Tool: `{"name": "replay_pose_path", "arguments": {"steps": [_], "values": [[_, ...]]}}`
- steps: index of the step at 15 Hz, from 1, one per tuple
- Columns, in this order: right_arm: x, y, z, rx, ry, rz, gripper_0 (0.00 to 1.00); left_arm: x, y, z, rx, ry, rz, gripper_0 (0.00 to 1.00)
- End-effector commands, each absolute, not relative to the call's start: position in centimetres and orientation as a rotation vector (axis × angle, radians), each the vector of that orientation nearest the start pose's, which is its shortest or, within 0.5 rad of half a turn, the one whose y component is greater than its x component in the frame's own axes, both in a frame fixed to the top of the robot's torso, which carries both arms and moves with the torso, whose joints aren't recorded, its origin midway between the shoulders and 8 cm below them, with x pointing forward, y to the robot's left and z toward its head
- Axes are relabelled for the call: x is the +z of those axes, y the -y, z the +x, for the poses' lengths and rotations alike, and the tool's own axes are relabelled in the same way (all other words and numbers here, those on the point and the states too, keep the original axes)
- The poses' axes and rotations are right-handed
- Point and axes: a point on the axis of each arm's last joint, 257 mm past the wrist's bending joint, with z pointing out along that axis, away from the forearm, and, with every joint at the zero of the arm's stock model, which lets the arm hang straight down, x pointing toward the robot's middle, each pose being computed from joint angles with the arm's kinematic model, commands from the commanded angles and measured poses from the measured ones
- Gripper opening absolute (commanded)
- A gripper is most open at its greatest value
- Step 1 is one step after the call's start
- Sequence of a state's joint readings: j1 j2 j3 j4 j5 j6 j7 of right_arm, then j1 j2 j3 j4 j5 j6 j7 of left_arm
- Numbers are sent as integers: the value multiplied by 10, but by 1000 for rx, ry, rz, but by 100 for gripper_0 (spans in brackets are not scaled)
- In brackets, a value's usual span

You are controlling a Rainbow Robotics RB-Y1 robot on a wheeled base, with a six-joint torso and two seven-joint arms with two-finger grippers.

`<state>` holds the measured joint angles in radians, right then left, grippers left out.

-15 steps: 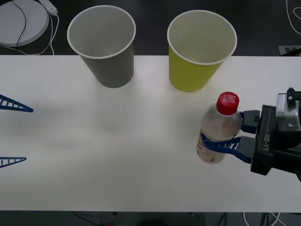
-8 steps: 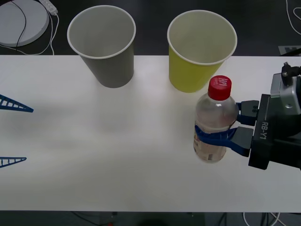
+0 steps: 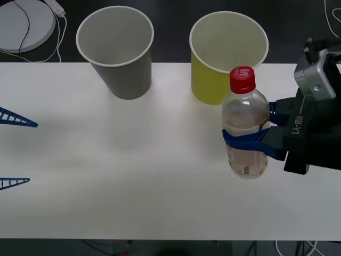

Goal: Put the can into the green bin and the plastic bottle into the gray bin

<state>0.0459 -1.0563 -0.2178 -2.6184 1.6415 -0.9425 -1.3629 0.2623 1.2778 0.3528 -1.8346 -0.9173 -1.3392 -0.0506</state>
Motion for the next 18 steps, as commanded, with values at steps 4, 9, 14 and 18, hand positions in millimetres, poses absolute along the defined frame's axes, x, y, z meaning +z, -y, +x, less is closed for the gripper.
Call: {"name": "replay_pose_path", "arguments": {"steps": [4, 9, 14, 18], "values": [[-17, 102, 313, 456, -1706, -1228, 0, -103, -300, 313, -463, -1494, 1626, 100], [-10, 88, 325, 452, -1691, -1310, 0, -103, -300, 313, -463, -1494, 1626, 100], [-3, 67, 344, 439, -1668, -1373, 0, -103, -300, 313, -463, -1494, 1626, 100], [10, 47, 359, 435, -1641, -1416, 0, -103, -300, 313, -463, -1494, 1626, 100]]}}
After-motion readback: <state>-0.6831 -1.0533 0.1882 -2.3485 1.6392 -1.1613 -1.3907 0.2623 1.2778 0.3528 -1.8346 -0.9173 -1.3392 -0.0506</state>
